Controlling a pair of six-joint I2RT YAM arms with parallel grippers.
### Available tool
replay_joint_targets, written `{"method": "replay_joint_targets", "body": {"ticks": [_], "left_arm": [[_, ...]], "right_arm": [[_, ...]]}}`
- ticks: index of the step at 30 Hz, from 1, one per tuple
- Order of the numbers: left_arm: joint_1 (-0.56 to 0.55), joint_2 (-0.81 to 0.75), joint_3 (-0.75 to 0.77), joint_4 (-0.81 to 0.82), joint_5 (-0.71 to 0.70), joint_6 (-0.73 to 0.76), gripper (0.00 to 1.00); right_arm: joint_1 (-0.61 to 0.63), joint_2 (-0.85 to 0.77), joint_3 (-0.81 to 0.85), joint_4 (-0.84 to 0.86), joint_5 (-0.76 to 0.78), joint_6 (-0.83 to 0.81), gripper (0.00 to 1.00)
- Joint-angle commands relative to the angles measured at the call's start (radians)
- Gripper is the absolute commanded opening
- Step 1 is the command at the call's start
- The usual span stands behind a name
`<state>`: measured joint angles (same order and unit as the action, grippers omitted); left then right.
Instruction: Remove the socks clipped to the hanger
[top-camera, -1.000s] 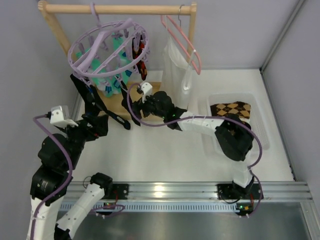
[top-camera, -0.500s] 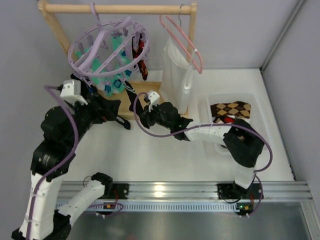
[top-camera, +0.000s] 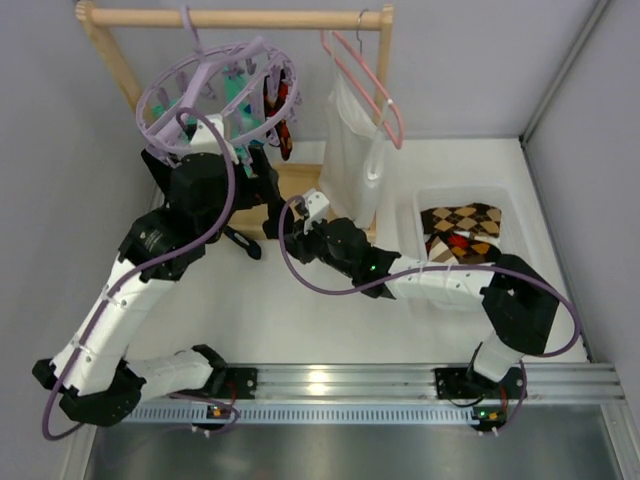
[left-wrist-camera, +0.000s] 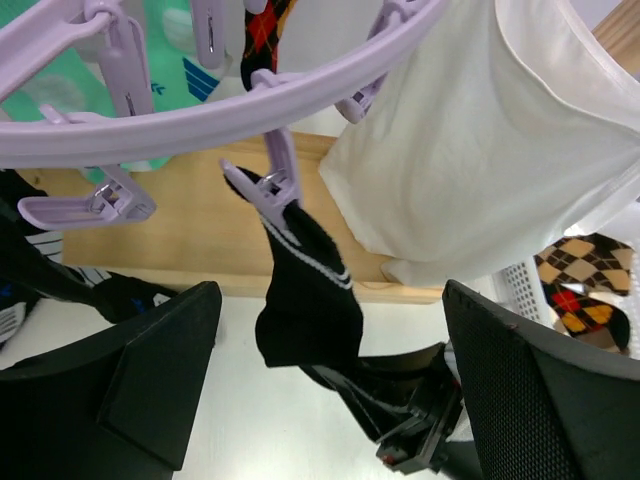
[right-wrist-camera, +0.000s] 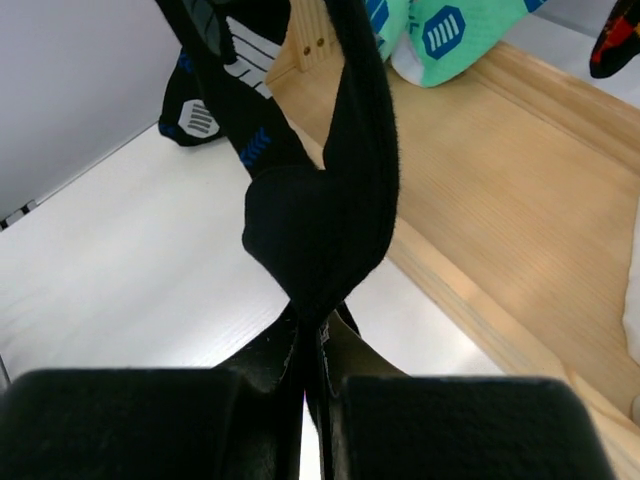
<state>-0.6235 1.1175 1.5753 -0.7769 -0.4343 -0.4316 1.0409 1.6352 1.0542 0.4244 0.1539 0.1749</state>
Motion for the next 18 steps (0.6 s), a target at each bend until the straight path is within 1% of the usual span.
{"method": "replay_joint_targets", "body": {"ticks": [1, 2, 3, 5, 9, 13, 15, 18], "left_arm": [[-0.109, 0.04, 0.07, -0.019, -0.326, 0.033, 0.95], [-0.157, 0.06, 0.083, -0.039, -0.415, 0.033, 0.95], [-0.172, 0.076, 0.095, -0.047, -0.458, 0.034, 0.95], [-0.192, 0.094, 0.104, -0.048, -0.5, 0.045, 0.94], [-0.193, 0.111, 0.114, -0.048, -0.615, 0.068, 0.91], [-0.19, 0.165, 0.147, -0.045, -0.653, 0.09, 0.9], [-0.18, 0.214, 0.184, -0.047, -0.669, 0.102, 0.87], [-0.162, 0.258, 0.209, -0.047, -0.676, 0.113, 0.86]], "right_arm": [[0.048, 0.0, 0.035, -0.021, 0.049, -0.017, 0.0], [0.05, 0.006, 0.041, -0.022, 0.049, -0.017, 0.0], [0.053, 0.015, 0.044, -0.024, 0.049, -0.017, 0.0], [0.061, 0.018, 0.047, -0.026, 0.052, -0.015, 0.0], [0.071, 0.014, 0.052, -0.029, 0.053, -0.021, 0.0], [0.077, 0.008, 0.053, -0.029, 0.053, -0.038, 0.0], [0.08, 0.009, 0.055, -0.029, 0.053, -0.041, 0.0], [0.085, 0.005, 0.046, -0.023, 0.053, -0.041, 0.0]]}}
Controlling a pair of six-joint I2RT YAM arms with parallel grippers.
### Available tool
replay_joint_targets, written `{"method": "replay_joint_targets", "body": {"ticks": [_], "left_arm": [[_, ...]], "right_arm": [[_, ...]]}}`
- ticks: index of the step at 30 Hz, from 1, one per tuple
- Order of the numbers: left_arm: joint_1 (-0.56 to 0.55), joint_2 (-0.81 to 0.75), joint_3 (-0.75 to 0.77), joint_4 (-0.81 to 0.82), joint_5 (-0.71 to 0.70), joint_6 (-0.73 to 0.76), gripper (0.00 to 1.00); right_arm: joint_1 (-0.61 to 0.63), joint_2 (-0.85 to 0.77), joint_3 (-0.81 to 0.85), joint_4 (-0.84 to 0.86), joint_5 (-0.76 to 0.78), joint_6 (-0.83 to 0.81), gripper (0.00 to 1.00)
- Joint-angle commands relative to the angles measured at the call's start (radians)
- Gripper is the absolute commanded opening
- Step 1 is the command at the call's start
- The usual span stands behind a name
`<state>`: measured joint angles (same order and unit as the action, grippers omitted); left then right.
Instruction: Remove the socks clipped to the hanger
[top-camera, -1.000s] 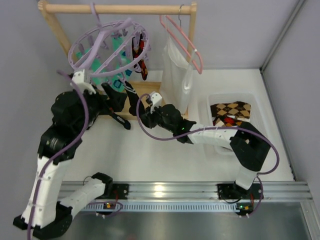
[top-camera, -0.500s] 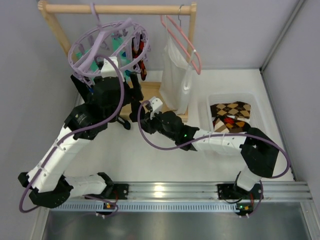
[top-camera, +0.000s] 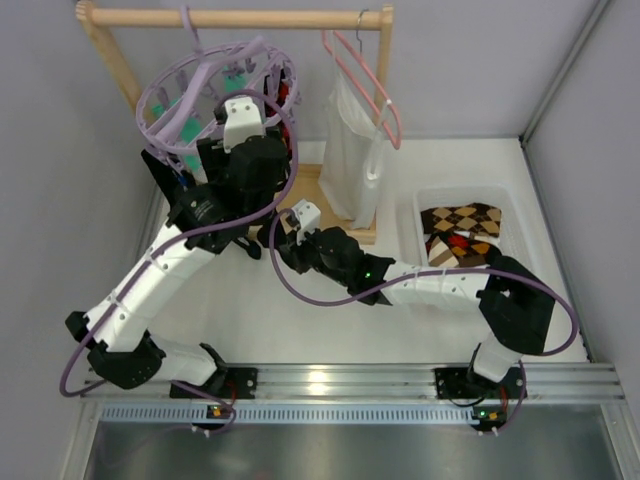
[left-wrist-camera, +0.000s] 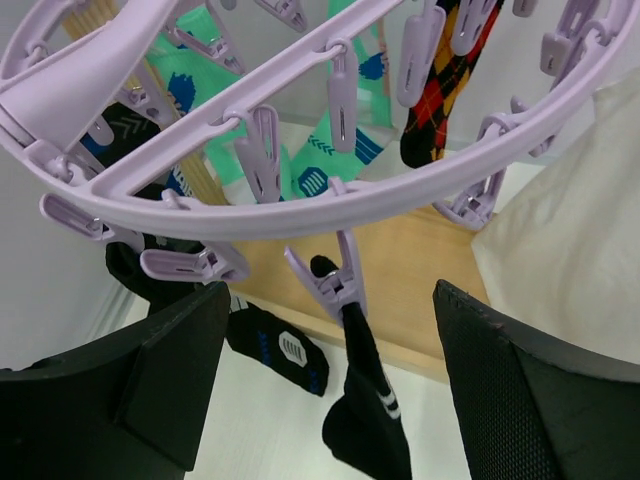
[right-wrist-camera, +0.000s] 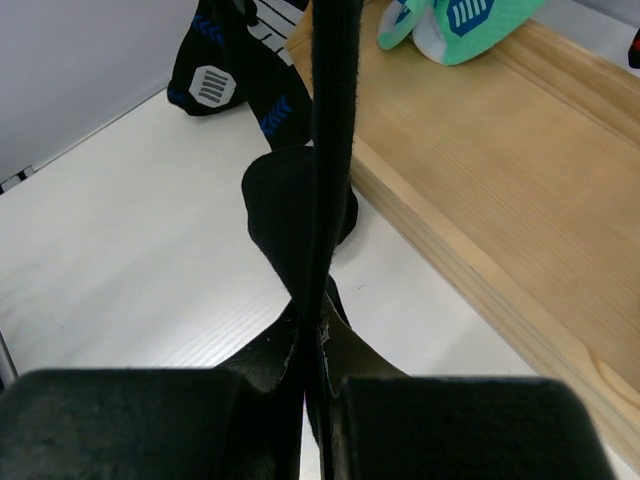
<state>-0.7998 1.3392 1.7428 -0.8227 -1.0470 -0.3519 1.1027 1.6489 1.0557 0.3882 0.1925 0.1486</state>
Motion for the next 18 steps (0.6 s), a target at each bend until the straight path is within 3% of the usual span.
{"method": "replay_joint_targets", "body": {"ticks": [1, 11, 16, 18], "left_arm": [[0.016, 0.055, 0.043, 0.0, -0.071, 0.033, 0.86], [0.085, 0.084, 0.057, 0.005, -0.065, 0.024, 0.71], [0.128, 0.106, 0.061, 0.008, -0.022, 0.021, 0.7], [0.142, 0.115, 0.061, 0.01, -0.012, 0.016, 0.66]], "right_arm": [[0.026, -0.014, 0.041, 0.018, 0.015, -0.012, 0.0], [0.029, -0.051, 0.007, 0.018, -0.013, -0.017, 0.0], [0.029, -0.073, -0.023, 0.041, -0.027, 0.003, 0.0], [0.029, -0.084, -0.033, 0.044, -0.03, 0.008, 0.0]]}}
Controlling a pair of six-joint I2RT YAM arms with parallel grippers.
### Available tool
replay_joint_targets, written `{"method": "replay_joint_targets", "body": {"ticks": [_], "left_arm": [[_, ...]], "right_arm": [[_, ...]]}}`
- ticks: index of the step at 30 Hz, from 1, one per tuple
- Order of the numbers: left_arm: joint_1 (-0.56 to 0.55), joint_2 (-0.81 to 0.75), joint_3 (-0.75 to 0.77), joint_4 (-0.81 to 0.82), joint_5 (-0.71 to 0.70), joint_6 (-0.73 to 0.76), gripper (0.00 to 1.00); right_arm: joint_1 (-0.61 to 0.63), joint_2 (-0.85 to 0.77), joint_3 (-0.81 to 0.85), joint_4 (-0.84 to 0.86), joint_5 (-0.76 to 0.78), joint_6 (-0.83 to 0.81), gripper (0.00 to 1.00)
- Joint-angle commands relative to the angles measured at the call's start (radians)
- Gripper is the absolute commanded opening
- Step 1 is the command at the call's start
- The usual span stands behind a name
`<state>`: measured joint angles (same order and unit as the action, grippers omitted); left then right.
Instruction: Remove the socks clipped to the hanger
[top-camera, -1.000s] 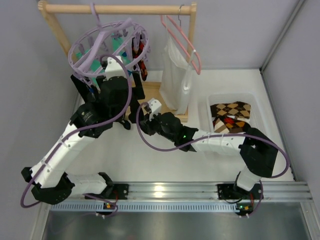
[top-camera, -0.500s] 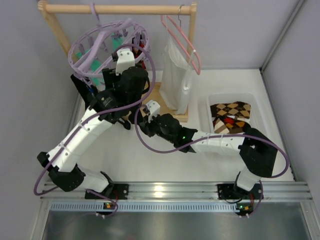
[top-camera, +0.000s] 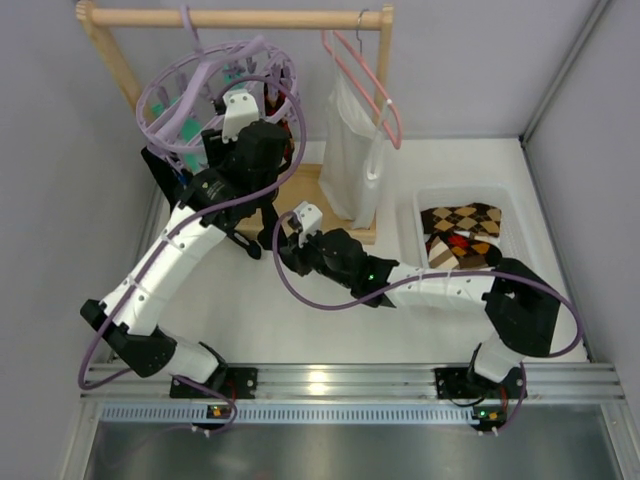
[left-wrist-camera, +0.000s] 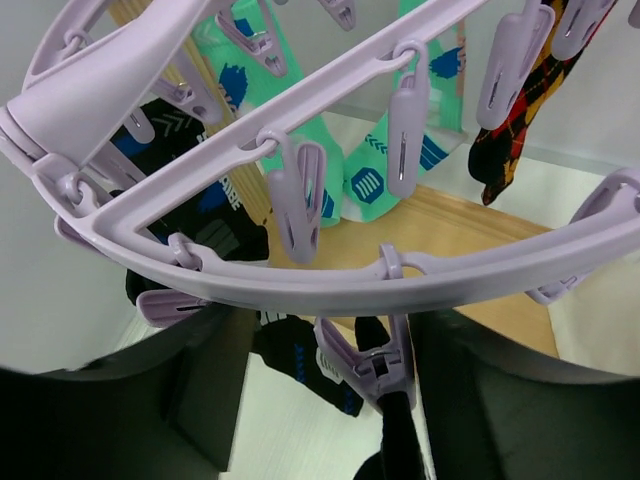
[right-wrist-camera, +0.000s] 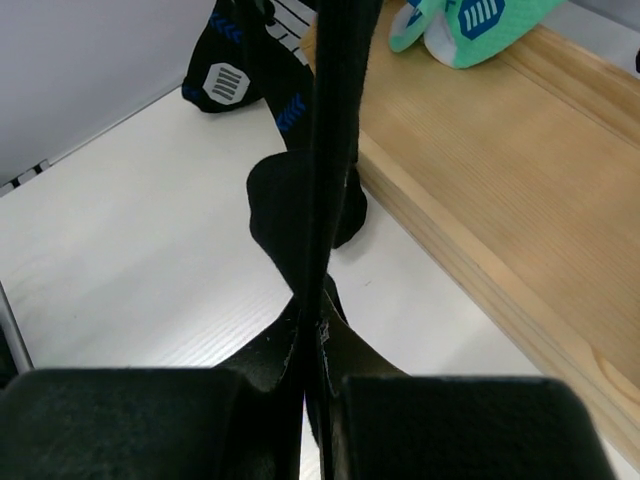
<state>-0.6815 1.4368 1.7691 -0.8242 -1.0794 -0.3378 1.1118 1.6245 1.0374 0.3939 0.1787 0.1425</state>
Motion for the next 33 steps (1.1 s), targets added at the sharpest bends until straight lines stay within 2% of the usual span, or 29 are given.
{"method": "replay_joint_targets", "body": {"ticks": [1, 9, 12, 14, 16, 18, 20, 21, 23, 24, 25, 26, 30, 32, 33], "left_arm": [[0.026, 0.019, 0.035, 0.011, 0.025, -0.001, 0.6], [0.031, 0.022, 0.047, 0.014, 0.053, -0.023, 0.2], [0.031, 0.014, 0.044, 0.014, 0.067, -0.032, 0.18], [0.031, 0.013, 0.047, 0.016, 0.07, -0.033, 0.1], [0.031, 0.011, 0.05, 0.013, 0.084, -0.032, 0.09], [0.031, -0.002, 0.043, 0.014, 0.139, -0.035, 0.23], [0.031, -0.024, 0.035, 0.013, 0.191, -0.033, 0.42], [0.031, -0.033, 0.024, 0.011, 0.226, -0.03, 0.54], [0.031, -0.058, 0.006, 0.011, 0.304, -0.029, 0.75], [0.031, -0.093, -0.022, 0.011, 0.332, -0.029, 0.78], [0.03, -0.108, -0.034, 0.011, 0.372, -0.03, 0.8], [0.031, -0.127, -0.051, 0.01, 0.389, -0.033, 0.86], [0.031, -0.251, -0.146, 0.01, 0.441, -0.056, 0.98], [0.031, -0.331, -0.203, 0.007, 0.463, -0.06, 0.98], [0.031, -0.354, -0.224, 0.005, 0.467, -0.049, 0.98]], "right_arm": [[0.02, -0.061, -0.016, 0.039, -0.018, 0.016, 0.0], [0.022, -0.086, -0.045, 0.043, -0.019, 0.04, 0.0], [0.022, -0.138, -0.109, 0.065, -0.021, 0.083, 0.0], [0.022, -0.176, -0.186, 0.086, -0.01, 0.101, 0.0], [0.022, -0.247, -0.238, 0.086, 0.004, 0.12, 0.0], [0.022, -0.352, -0.299, 0.027, 0.059, 0.127, 0.0], [0.022, -0.438, -0.333, -0.048, 0.161, 0.127, 0.0], [0.02, -0.525, -0.333, -0.173, 0.206, 0.132, 0.0], [0.016, -0.607, -0.317, -0.309, 0.327, 0.129, 0.0], [0.011, -0.673, -0.306, -0.437, 0.37, 0.137, 0.0], [-0.001, -0.704, -0.286, -0.504, 0.449, 0.143, 0.0], [-0.009, -0.759, -0.277, -0.556, 0.482, 0.149, 0.0], [-0.093, -0.857, -0.214, -0.798, 0.6, 0.186, 0.0], [-0.137, -0.88, -0.177, -0.917, 0.683, 0.201, 0.0], [-0.202, -0.899, -0.171, -0.935, 0.689, 0.198, 0.0]]}}
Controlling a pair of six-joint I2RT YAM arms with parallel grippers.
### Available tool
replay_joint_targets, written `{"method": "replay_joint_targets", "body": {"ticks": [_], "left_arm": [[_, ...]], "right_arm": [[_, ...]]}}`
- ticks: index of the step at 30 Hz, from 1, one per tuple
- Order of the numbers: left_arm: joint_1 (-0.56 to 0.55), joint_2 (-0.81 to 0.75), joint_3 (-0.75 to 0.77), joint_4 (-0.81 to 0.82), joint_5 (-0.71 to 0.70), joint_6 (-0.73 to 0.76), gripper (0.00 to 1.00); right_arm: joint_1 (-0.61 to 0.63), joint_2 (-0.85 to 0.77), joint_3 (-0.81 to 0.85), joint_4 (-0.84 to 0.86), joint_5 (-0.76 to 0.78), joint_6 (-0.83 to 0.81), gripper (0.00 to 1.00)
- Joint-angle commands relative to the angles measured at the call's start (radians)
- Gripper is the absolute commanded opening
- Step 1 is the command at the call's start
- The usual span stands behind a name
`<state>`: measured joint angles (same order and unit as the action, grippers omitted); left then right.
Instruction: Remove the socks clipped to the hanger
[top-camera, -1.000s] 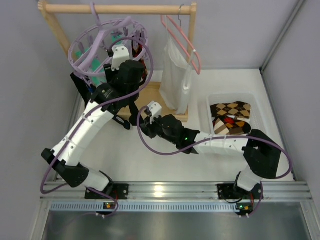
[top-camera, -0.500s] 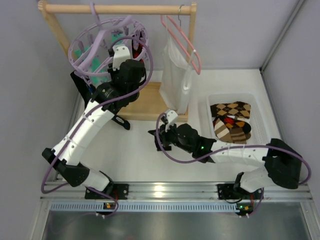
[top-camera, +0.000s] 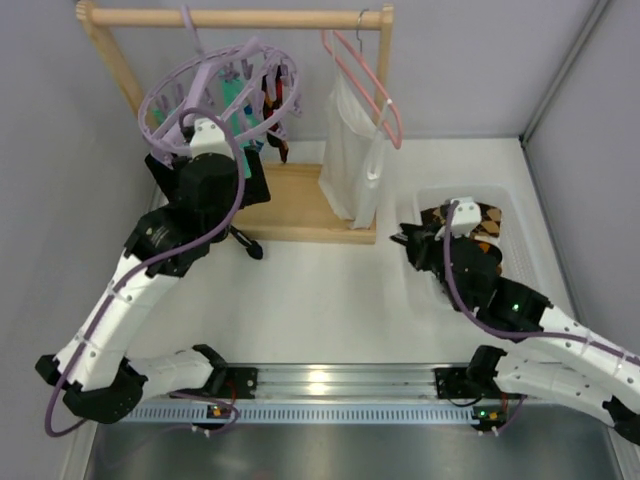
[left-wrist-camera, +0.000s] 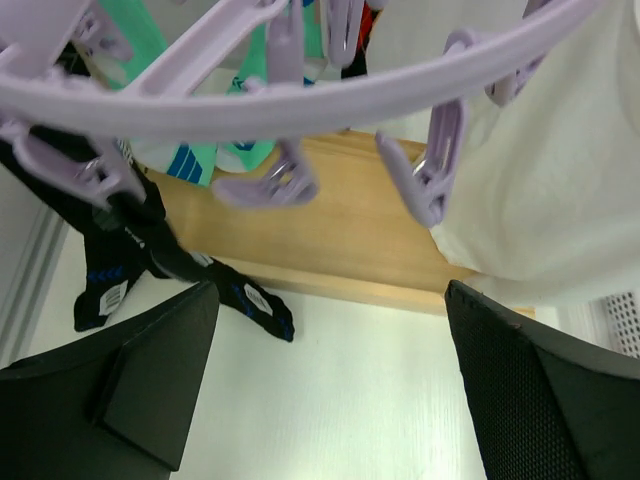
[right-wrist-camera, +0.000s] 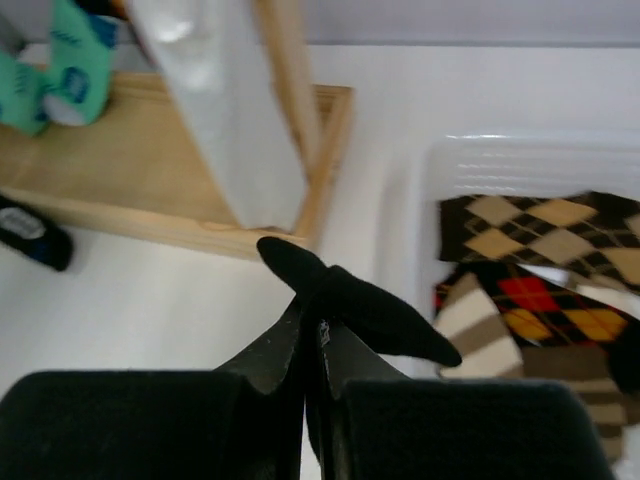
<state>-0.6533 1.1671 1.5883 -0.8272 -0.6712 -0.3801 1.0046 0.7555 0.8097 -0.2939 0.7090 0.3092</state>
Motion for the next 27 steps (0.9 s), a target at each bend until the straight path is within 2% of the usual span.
{"method": "replay_joint_targets", "body": {"ticks": [1, 5, 9, 10, 11, 12, 15, 18, 24, 25, 27], "left_arm": [[0.003, -0.139, -0.077, 0.008, 0.065, -0.003, 0.98], [0.003, -0.249, -0.16, 0.01, 0.085, 0.023, 0.98], [0.003, -0.308, -0.226, 0.011, 0.075, 0.041, 0.98], [0.003, -0.319, -0.238, 0.011, 0.065, 0.041, 0.98], [0.001, -0.337, -0.251, 0.011, 0.046, 0.041, 0.98], [0.003, -0.346, -0.276, 0.013, 0.009, 0.034, 0.98], [0.003, -0.388, -0.321, 0.017, -0.097, 0.017, 0.98], [0.003, -0.428, -0.352, 0.019, -0.184, -0.032, 0.98], [0.012, -0.5, -0.389, 0.02, -0.34, -0.117, 0.98], [0.015, -0.526, -0.402, 0.022, -0.361, -0.126, 0.98], [0.026, -0.561, -0.412, 0.02, -0.398, -0.16, 0.98]], "right_arm": [[-0.133, -0.036, 0.072, -0.263, 0.15, 0.025, 0.0], [-0.345, -0.039, 0.085, -0.243, 0.038, -0.036, 0.0], [-0.605, 0.066, 0.097, -0.182, -0.158, -0.087, 0.0], [-0.644, 0.089, 0.098, -0.172, -0.213, -0.085, 0.09], [-0.681, 0.132, 0.1, -0.169, -0.223, -0.076, 0.32], [-0.731, 0.149, 0.105, -0.175, -0.218, -0.064, 0.79], [-0.741, 0.165, 0.132, -0.18, -0.23, -0.065, 0.84], [-0.716, 0.107, 0.14, -0.163, -0.275, -0.052, 0.84], [-0.594, -0.077, 0.019, 0.06, -0.595, 0.005, 0.82], [-0.581, -0.09, -0.034, 0.193, -0.737, 0.016, 0.82], [-0.523, -0.084, -0.095, 0.36, -0.877, 0.063, 0.81]]}}
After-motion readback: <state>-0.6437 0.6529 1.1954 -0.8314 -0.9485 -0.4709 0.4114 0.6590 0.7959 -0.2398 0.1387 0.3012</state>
